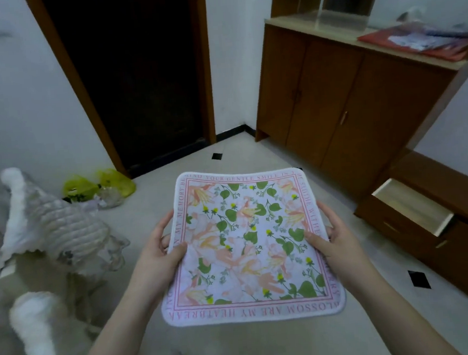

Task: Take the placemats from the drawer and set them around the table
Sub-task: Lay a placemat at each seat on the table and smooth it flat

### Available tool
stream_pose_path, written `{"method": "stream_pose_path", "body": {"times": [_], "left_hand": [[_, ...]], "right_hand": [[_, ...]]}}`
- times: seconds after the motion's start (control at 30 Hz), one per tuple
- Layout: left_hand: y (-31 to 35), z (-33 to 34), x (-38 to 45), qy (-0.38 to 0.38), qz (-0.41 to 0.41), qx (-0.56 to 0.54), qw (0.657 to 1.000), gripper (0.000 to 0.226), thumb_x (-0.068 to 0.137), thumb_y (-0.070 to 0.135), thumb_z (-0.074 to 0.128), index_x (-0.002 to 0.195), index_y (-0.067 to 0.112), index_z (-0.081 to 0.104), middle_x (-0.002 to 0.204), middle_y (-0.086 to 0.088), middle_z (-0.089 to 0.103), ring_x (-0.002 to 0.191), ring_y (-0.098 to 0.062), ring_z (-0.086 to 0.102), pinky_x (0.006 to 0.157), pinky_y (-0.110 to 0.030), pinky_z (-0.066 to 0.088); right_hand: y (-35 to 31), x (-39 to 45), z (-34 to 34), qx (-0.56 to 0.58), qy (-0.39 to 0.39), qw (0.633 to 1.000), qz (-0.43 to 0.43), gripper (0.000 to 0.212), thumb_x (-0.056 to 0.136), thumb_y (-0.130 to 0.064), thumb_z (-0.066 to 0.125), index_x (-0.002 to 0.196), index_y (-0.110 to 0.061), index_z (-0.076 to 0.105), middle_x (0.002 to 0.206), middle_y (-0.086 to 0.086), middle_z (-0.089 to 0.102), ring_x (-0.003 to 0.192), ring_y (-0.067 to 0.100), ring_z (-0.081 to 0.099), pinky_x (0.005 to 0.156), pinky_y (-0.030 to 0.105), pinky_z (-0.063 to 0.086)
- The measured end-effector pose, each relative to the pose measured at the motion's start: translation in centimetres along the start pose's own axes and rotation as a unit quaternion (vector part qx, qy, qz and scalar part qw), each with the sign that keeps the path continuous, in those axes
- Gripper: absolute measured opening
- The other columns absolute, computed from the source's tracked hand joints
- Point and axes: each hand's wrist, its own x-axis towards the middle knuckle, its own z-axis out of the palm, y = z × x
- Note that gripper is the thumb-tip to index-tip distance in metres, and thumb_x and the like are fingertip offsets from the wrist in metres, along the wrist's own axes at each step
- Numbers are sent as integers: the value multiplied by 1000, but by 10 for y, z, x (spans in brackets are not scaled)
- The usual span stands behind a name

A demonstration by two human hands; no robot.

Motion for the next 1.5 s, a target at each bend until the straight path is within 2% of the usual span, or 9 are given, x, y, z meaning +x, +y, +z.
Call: {"method": "stream_pose_path", "body": {"times": [0.1, 0.23, 0.43, 0.57, 0.73, 0.97, 1.17, 1.27, 1.5], "left_hand": [[5, -19, 24, 25, -2, 2, 1000, 67, 90, 16, 63, 136, 59, 42, 110, -1, 75, 90, -31, 75, 73, -54, 61], [11, -39, 50, 68, -7, -7, 998, 67, 79, 30, 68, 132, 63, 43, 108, 1, 76, 89, -30, 76, 73, -53, 61], [12, -64, 94, 120, -15, -12, 993, 64, 95, 12, 60, 136, 59, 42, 110, 1, 75, 92, -30, 75, 75, -55, 60], [17, -76, 138, 151, -27, 12, 988, 69, 97, 4, 56, 141, 54, 38, 108, 2, 76, 90, -28, 76, 74, -54, 61], [29, -83, 199, 198, -43, 18, 979, 68, 95, 4, 56, 138, 55, 41, 108, -1, 76, 90, -30, 75, 81, -55, 58], [50, -99, 264, 247, -45, -4, 968, 67, 96, 2, 55, 139, 52, 41, 109, -4, 76, 90, -32, 75, 74, -55, 61], [53, -136, 287, 305, -26, -2, 952, 67, 92, 11, 61, 137, 56, 41, 109, -1, 76, 89, -30, 76, 69, -46, 63], [49, -163, 299, 325, -28, -3, 945, 67, 84, 21, 63, 136, 58, 42, 111, 0, 76, 91, -29, 76, 72, -48, 62], [34, -250, 333, 364, -19, -40, 930, 67, 83, 18, 63, 135, 55, 45, 112, -4, 75, 94, -31, 75, 72, -49, 62]], "right_hand": [[-9, 42, 21, -14, -13, 1000, -4, 66, 93, -17, 66, 137, -56, 36, 100, 2, 77, 80, 32, 76, 59, 42, 62], [-16, 94, 47, -11, -54, 998, 7, 70, 92, -17, 66, 140, -56, 33, 102, 5, 77, 81, 36, 75, 59, 45, 61], [-27, 176, 82, -21, -101, 995, 9, 68, 91, -17, 68, 131, -63, 36, 99, 5, 77, 79, 35, 75, 55, 42, 61], [-29, 238, 102, -9, -126, 992, 2, 68, 92, -12, 66, 137, -55, 39, 101, 5, 77, 80, 34, 75, 56, 41, 61], [-45, 317, 121, -4, -174, 985, -17, 67, 93, -8, 64, 106, -72, 51, 101, 8, 76, 82, 37, 75, 63, 50, 61], [-73, 421, 156, -13, -228, 974, -16, 64, 93, -11, 65, 118, -68, 46, 100, 6, 77, 83, 35, 75, 66, 52, 61], [-85, 474, 211, -27, -266, 963, -12, 69, 93, -11, 65, 146, -44, 35, 101, 6, 77, 84, 34, 75, 69, 54, 61], [-90, 496, 246, -31, -286, 958, -12, 68, 93, -12, 66, 143, -47, 36, 100, 5, 77, 83, 32, 75, 68, 53, 61], [-111, 543, 348, -41, -332, 942, -36, 62, 93, -15, 66, 129, -61, 45, 103, 3, 76, 85, 30, 75, 66, 47, 62]]}}
